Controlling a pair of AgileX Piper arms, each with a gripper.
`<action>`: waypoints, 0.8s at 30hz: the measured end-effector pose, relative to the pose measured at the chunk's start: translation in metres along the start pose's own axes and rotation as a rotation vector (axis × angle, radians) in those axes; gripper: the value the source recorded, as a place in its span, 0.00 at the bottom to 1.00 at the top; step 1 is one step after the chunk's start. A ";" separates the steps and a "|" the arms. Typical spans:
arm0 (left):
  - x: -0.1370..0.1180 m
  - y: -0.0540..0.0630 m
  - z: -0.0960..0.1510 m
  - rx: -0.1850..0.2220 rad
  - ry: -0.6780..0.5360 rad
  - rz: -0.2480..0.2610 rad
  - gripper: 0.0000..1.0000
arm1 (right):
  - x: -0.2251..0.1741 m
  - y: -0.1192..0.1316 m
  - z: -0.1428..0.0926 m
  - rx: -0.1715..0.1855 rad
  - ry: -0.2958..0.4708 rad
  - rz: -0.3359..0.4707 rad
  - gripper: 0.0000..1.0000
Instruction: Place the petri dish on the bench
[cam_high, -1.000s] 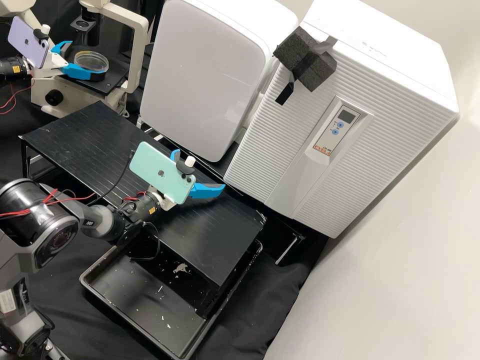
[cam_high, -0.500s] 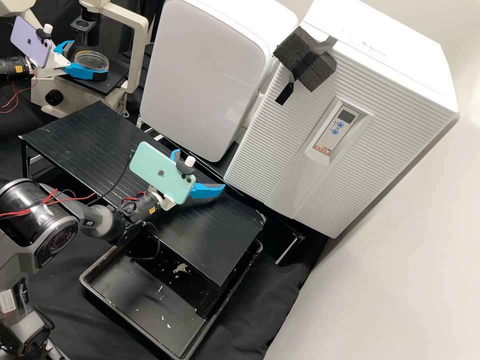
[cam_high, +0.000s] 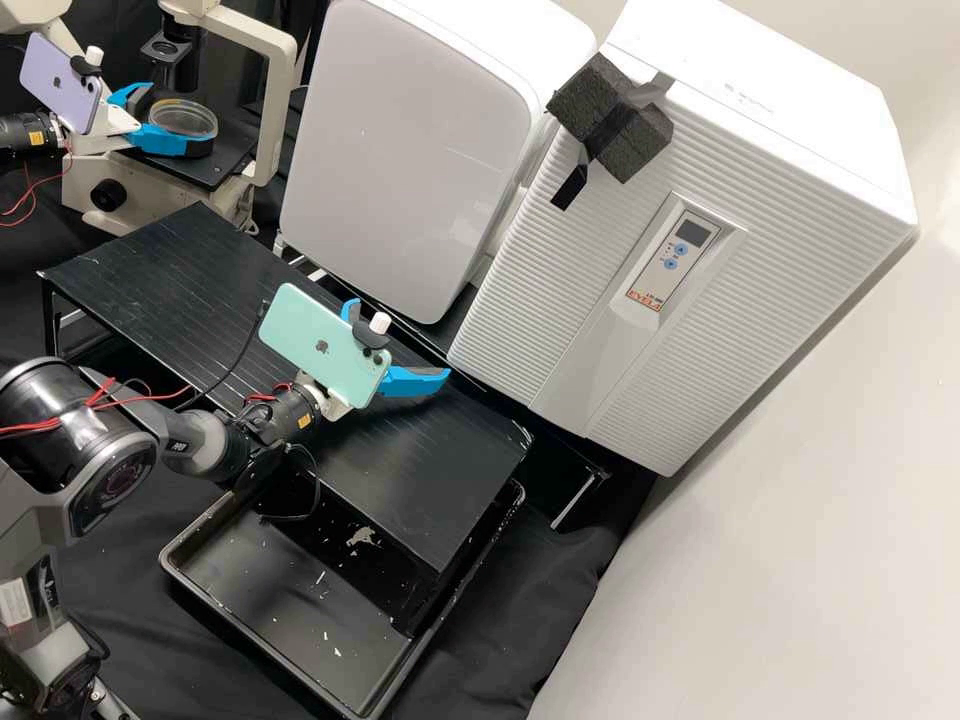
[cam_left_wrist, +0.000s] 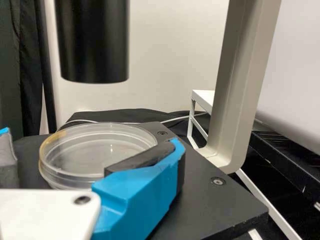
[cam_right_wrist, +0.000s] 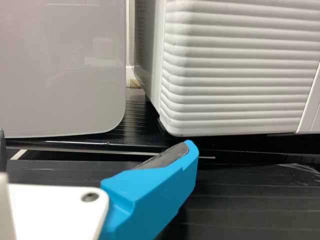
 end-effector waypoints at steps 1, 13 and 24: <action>0.000 0.000 -0.001 0.000 0.002 0.001 0.00 | 0.000 0.000 0.000 0.000 0.000 0.000 1.00; -0.002 -0.003 -0.003 -0.007 0.001 0.009 0.00 | 0.000 0.000 0.000 0.000 0.000 0.000 1.00; -0.004 -0.004 -0.004 -0.008 -0.001 0.013 0.00 | 0.000 0.000 0.000 0.000 0.000 0.000 1.00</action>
